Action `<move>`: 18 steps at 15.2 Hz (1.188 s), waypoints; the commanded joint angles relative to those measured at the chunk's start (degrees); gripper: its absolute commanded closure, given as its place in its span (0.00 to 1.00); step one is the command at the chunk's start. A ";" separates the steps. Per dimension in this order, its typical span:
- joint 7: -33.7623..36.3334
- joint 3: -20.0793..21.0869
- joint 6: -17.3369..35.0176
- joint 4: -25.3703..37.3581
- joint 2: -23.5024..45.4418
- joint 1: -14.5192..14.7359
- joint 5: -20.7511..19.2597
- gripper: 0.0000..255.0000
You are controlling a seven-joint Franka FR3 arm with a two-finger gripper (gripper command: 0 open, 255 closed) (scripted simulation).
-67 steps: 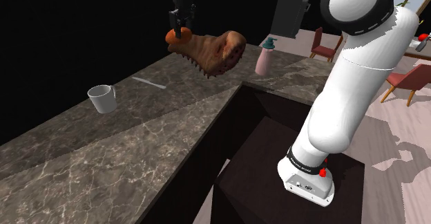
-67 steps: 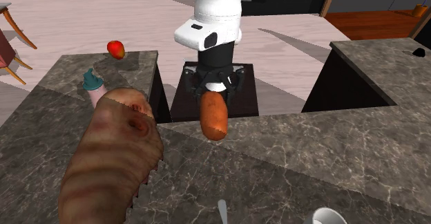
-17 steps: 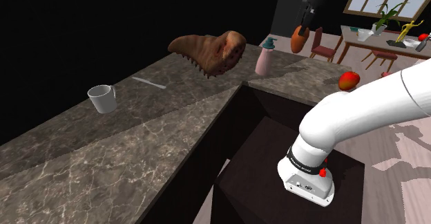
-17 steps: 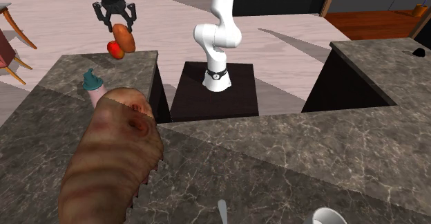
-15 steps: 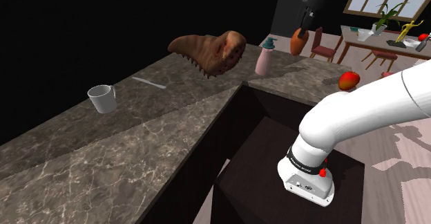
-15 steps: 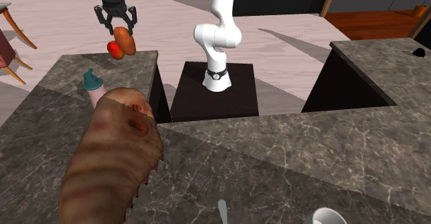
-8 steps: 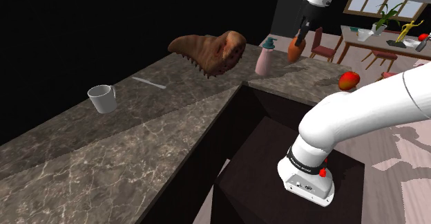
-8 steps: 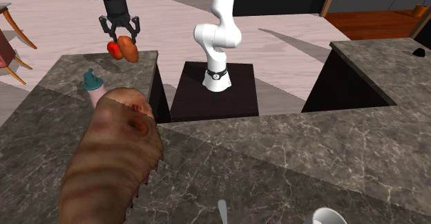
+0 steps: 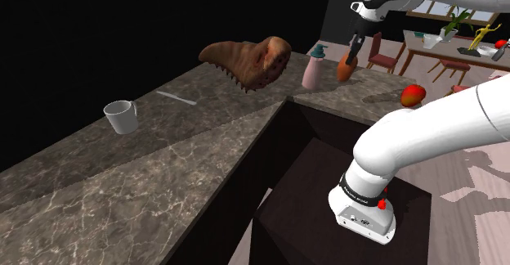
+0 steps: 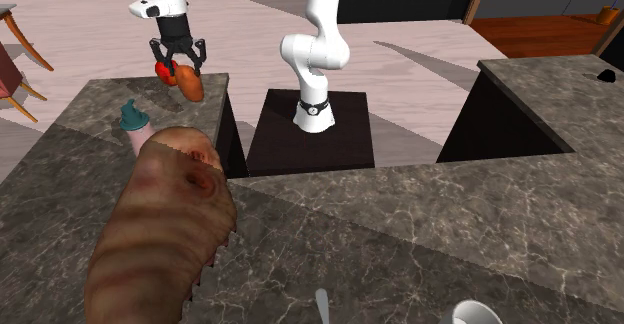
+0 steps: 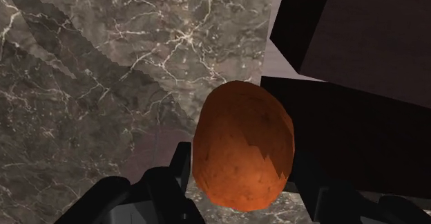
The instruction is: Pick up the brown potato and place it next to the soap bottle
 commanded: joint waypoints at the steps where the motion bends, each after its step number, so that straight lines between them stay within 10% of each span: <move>1: 0.06 -0.39 1.54 -1.48 0.02 -0.12 -0.30 1.00; 18: -0.54 -5.44 15.40 -11.73 3.54 -0.05 -2.25 1.00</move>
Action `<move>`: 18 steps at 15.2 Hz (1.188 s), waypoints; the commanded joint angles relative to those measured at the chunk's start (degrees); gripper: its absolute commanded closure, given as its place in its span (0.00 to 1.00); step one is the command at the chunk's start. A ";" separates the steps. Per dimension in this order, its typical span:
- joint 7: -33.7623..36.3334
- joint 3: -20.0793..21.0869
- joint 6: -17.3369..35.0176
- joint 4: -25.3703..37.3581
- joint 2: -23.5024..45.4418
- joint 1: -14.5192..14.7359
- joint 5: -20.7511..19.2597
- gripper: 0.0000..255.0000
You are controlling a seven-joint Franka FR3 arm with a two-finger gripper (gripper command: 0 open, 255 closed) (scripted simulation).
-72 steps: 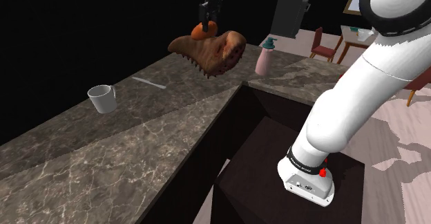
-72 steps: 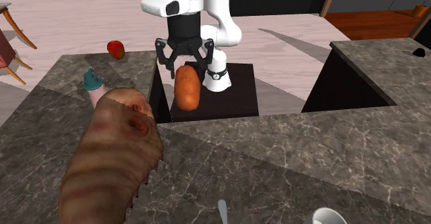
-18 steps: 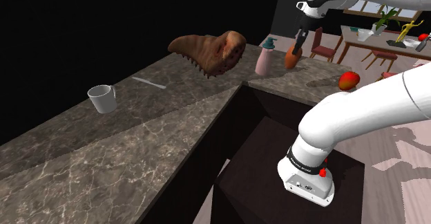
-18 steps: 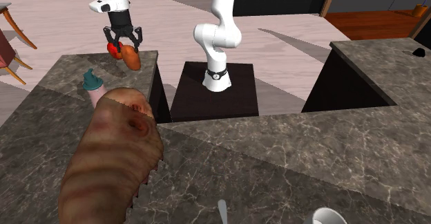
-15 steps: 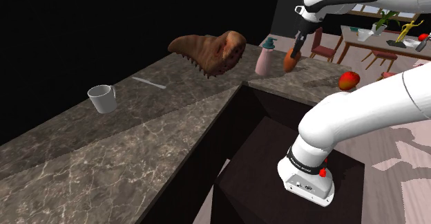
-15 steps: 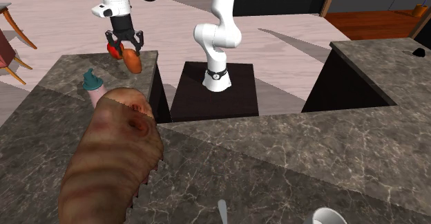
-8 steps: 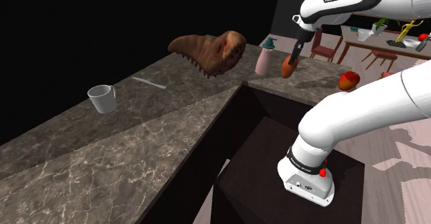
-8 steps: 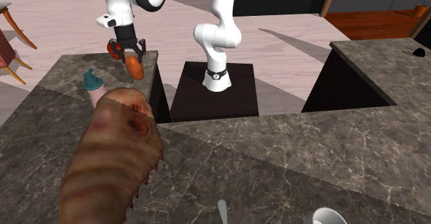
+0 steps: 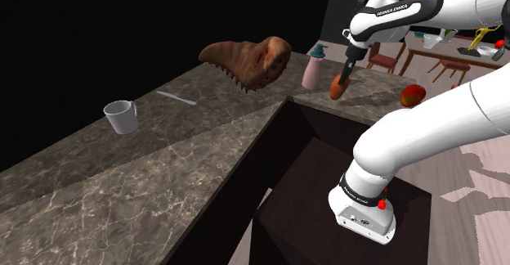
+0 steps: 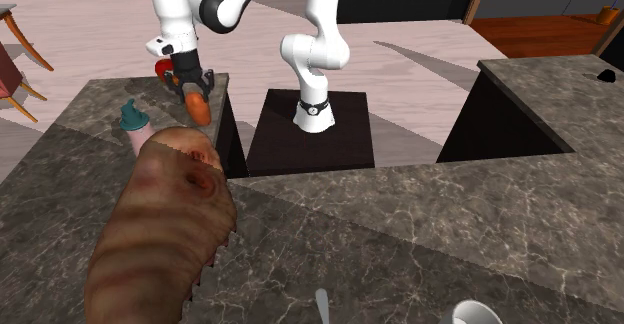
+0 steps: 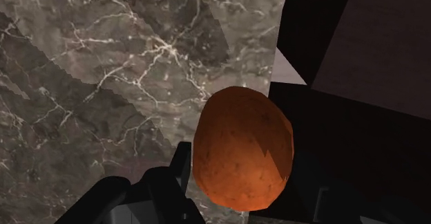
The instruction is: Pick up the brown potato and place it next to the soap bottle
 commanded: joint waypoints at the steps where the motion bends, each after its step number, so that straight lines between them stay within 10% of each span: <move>1: -0.07 -0.57 1.65 -1.20 0.42 -0.02 -0.25 1.00; 18: -2.18 -6.48 14.29 -6.90 7.51 2.37 0.39 1.00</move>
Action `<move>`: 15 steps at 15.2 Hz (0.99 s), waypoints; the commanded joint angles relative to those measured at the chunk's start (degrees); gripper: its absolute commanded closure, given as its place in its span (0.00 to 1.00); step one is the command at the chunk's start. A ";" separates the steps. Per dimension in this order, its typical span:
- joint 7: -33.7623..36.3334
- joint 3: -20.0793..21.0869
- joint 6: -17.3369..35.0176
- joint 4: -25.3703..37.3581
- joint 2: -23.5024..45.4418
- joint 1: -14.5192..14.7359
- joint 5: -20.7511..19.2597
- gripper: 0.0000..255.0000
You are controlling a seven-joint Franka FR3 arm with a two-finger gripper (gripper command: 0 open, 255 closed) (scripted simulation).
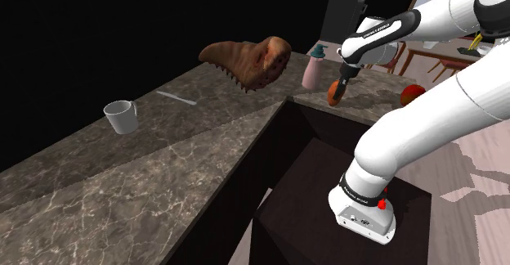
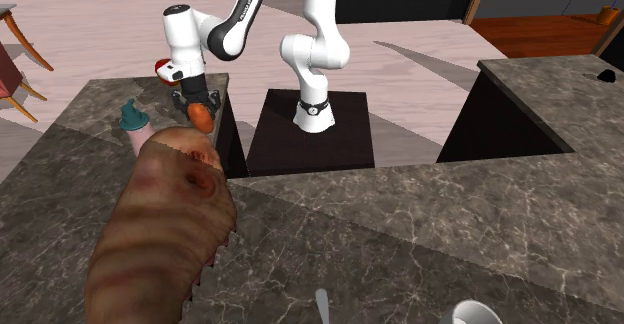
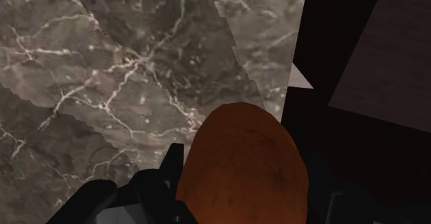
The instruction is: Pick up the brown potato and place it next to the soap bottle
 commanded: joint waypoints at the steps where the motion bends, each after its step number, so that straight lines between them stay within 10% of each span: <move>1: 0.02 -0.13 0.15 -0.42 0.24 -0.03 -0.05 1.00; 4: 0.00 -0.11 0.15 -0.42 0.26 -0.05 -0.03 1.00; 5: 0.00 -0.12 0.19 -0.45 0.27 -0.04 -0.03 0.00; 15: 1.61 4.56 -9.21 2.56 -6.23 -3.04 -1.45 0.00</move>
